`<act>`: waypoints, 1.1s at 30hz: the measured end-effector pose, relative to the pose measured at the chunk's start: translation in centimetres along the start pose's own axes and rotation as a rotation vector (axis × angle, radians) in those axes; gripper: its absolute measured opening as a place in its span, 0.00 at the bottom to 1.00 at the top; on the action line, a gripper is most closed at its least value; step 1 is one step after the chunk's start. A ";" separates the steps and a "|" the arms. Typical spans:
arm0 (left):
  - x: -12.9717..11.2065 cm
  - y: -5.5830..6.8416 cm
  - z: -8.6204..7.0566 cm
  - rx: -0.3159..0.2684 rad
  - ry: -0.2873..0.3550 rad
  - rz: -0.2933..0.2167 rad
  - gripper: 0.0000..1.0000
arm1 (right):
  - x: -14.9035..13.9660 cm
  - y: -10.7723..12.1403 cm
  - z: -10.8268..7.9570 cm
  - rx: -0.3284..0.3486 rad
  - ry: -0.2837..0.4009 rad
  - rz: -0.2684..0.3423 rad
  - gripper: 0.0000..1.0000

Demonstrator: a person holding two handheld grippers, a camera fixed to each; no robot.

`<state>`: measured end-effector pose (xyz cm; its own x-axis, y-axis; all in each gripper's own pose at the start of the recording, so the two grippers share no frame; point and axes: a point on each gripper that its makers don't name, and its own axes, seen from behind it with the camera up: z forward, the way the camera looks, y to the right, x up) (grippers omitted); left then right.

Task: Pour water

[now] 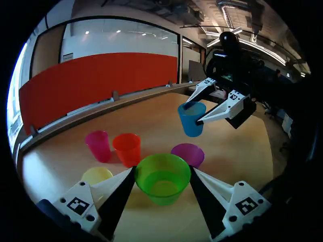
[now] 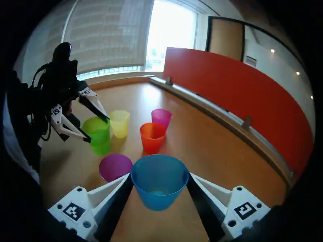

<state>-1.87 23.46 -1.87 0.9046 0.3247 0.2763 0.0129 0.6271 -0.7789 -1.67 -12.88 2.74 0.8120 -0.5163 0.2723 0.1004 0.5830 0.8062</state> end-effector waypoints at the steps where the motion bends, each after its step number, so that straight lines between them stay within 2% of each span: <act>1: -0.2 0.0 0.0 0.003 -0.001 0.000 0.91 | -0.3 0.0 0.1 0.001 -0.003 0.003 0.93; 12: -2.7 0.7 0.2 -0.005 -0.030 -0.016 0.90 | -2.4 -0.7 0.6 0.013 -0.024 0.029 0.93; 20: -3.9 0.9 0.5 -0.006 -0.045 -0.019 0.91 | -3.5 -1.1 0.9 0.018 -0.039 0.021 0.93; 33: -5.0 1.6 0.8 0.000 -0.049 0.034 0.90 | -4.2 -1.8 1.1 0.026 -0.044 0.026 0.93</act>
<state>-6.71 23.46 -4.03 0.8826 0.3800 0.2768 -0.0177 0.6153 -0.7881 -5.87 -12.49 0.73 0.7882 -0.5285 0.3152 0.0646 0.5804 0.8118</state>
